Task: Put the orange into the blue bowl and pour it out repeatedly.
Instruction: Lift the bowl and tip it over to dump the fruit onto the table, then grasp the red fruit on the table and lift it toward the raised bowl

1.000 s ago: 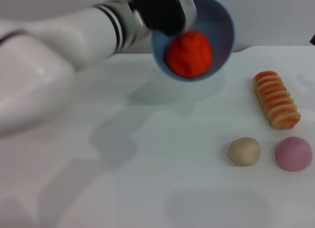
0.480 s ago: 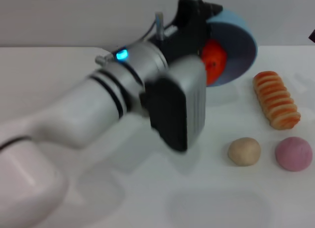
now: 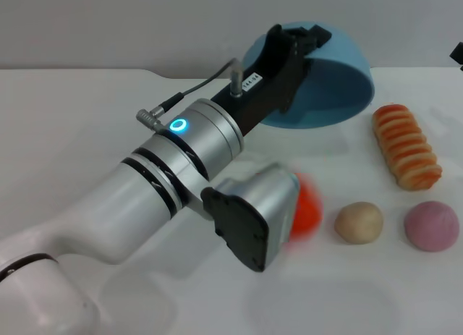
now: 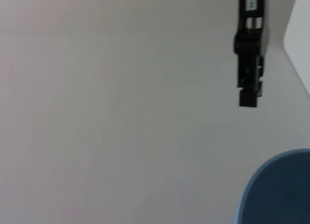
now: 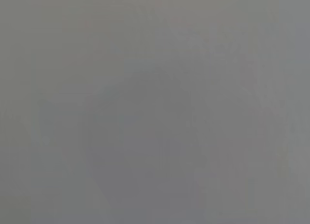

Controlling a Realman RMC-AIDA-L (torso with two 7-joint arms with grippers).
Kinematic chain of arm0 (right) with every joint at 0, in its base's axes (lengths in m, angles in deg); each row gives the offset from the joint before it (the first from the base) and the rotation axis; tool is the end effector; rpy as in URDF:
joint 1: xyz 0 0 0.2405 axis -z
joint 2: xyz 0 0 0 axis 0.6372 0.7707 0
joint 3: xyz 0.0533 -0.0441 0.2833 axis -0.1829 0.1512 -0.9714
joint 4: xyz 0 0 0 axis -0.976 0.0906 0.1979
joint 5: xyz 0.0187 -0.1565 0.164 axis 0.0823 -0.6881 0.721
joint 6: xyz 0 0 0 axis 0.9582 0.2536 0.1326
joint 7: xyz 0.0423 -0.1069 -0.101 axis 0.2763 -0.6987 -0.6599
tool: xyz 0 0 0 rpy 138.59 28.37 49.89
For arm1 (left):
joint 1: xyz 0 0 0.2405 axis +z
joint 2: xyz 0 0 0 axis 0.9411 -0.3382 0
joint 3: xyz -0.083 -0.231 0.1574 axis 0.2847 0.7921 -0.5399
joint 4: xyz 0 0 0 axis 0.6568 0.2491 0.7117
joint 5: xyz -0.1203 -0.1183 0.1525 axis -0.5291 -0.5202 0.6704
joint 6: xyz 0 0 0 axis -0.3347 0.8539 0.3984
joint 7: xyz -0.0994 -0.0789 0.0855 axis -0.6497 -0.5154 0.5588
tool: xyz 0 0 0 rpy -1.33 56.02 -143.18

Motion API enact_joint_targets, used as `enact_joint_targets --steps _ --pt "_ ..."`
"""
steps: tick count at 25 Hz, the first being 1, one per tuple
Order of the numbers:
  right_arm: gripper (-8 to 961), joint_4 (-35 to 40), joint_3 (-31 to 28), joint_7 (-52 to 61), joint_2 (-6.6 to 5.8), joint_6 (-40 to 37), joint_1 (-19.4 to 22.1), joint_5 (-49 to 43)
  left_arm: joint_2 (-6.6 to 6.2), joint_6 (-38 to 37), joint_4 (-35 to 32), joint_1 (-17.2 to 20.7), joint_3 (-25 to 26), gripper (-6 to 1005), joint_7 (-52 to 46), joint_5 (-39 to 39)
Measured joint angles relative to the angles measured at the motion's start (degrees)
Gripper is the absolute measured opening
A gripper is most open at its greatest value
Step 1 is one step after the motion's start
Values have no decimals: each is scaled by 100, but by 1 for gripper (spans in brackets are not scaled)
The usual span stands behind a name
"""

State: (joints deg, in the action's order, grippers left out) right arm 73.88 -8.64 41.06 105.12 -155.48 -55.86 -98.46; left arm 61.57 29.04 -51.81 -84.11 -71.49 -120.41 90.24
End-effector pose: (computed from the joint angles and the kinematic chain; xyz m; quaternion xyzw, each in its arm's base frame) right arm 0.3602 0.3653 0.0468 -0.7298 0.3690 0.4178 0.3959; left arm -0.1175 0.3342 -0.1222 -0.6918 0.5025 0.0106 0.5184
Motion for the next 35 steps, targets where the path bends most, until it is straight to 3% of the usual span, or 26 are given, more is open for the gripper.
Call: enact_joint_targets --steps 5,10,14,16,20,25,29,35 --pt "505 17 75 -2 -27 -2 -17 -172 6 -335 -303 -105 213 -1 -34 -1528" --pt "514 143 102 -105 -35 -146 -19 -721 -19 -1213 -617 -317 839 -2 -139 -3331" --pt "521 253 107 -290 -58 -645 -15 -1082 -42 -2237 -474 -591 1700 -2 -672 -4413" --pt "525 386 108 -318 -60 -932 0 -1427 -54 -3175 -406 -772 2352 -1 -1281 -4624" --pt "533 691 171 -270 -35 -1568 -9 -2146 -75 -4320 40 -1211 3185 -1 -2205 -4602" --pt "570 734 438 -7 -39 -1857 -226 -2539 -90 -5821 989 -2117 4298 -2 -3386 -4177" --pt "691 724 831 611 -18 -1737 -525 -2899 -76 -5951 1297 -2393 4354 -1 -3884 -3748" --pt "685 697 1899 1708 -10 -760 -853 -3429 -82 -5982 1293 -2449 4420 -1 -4330 -3670"
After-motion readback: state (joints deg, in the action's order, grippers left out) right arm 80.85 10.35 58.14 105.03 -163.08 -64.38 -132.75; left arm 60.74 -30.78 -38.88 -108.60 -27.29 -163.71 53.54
